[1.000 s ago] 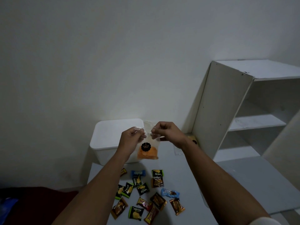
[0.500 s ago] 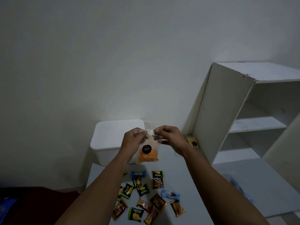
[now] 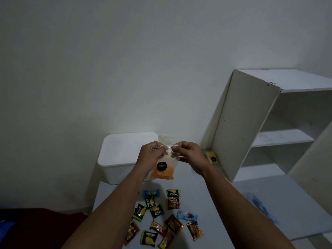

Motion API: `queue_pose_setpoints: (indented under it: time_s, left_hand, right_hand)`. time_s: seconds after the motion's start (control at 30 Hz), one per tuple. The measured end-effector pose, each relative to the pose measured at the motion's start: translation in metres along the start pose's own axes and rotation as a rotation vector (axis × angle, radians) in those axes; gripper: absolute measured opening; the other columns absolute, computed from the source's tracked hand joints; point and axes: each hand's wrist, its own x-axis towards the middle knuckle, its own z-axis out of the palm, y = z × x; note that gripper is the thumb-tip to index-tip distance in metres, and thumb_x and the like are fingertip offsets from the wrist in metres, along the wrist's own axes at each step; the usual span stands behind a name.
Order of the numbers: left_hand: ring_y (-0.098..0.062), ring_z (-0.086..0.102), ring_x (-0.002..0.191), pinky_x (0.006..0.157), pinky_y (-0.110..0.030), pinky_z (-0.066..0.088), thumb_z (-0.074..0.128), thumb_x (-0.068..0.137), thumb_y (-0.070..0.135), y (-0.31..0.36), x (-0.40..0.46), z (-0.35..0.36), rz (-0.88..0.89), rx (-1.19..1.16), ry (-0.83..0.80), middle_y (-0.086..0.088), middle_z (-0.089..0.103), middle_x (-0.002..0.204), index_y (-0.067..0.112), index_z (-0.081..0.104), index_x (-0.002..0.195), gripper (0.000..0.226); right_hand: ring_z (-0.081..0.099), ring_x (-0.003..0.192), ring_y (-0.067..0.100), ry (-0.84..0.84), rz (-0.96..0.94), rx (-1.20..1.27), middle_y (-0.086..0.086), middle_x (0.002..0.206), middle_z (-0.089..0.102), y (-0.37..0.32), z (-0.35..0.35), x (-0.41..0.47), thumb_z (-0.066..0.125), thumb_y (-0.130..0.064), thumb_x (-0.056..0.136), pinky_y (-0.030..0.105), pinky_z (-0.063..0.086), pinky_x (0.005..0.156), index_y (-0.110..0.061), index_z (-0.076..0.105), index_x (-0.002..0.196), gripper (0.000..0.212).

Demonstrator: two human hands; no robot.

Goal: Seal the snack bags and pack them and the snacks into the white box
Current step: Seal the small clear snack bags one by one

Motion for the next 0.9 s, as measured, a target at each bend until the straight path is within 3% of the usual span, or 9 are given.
queue_pose_setpoints:
  time_s: [0.33, 0.5, 0.8, 0.9]
  left_hand:
    - [-0.013, 0.067, 0.073, 0.076, -0.029, 0.057, 0.053, 0.102, 0.017, -0.002, -0.002, -0.001, -0.017, -0.032, -0.004, -0.012, 0.078, 0.086, 0.000, 0.067, 0.088, 0.026]
    - [-0.008, 0.066, 0.072, 0.075, -0.025, 0.057, 0.052, 0.104, 0.019, -0.001, -0.005, -0.001, 0.032, 0.047, -0.050, -0.006, 0.078, 0.088, 0.003, 0.069, 0.090, 0.027]
    - [-0.015, 0.069, 0.075, 0.080, -0.031, 0.058, 0.050, 0.105, 0.021, 0.002, -0.011, 0.003, 0.029, 0.058, -0.061, -0.006, 0.079, 0.084, 0.009, 0.071, 0.085, 0.032]
    - [-0.025, 0.073, 0.080, 0.080, -0.034, 0.059, 0.052, 0.104, 0.020, 0.002, -0.011, 0.006, 0.026, 0.061, -0.072, -0.008, 0.078, 0.081, 0.007, 0.073, 0.086, 0.031]
  right_hand:
    - [0.068, 0.078, 0.022, 0.048, -0.013, -0.027, 0.005, 0.073, 0.066, 0.001, -0.003, 0.003, 0.071, -0.016, 0.093, 0.041, 0.051, 0.079, -0.011, 0.068, 0.083, 0.012]
    - [0.069, 0.077, 0.018, -0.018, 0.004, -0.040, 0.008, 0.078, 0.068, 0.001, -0.001, 0.001, 0.073, -0.019, 0.092, 0.035, 0.053, 0.078, -0.004, 0.070, 0.092, 0.015]
    - [0.067, 0.076, 0.018, -0.024, 0.008, -0.036, 0.006, 0.077, 0.070, -0.001, -0.001, 0.001, 0.074, -0.019, 0.091, 0.035, 0.055, 0.079, -0.005, 0.072, 0.091, 0.014]
    - [0.065, 0.075, 0.015, -0.076, -0.003, -0.053, 0.006, 0.080, 0.070, 0.001, 0.000, -0.002, 0.072, -0.019, 0.094, 0.033, 0.054, 0.079, -0.007, 0.071, 0.089, 0.013]
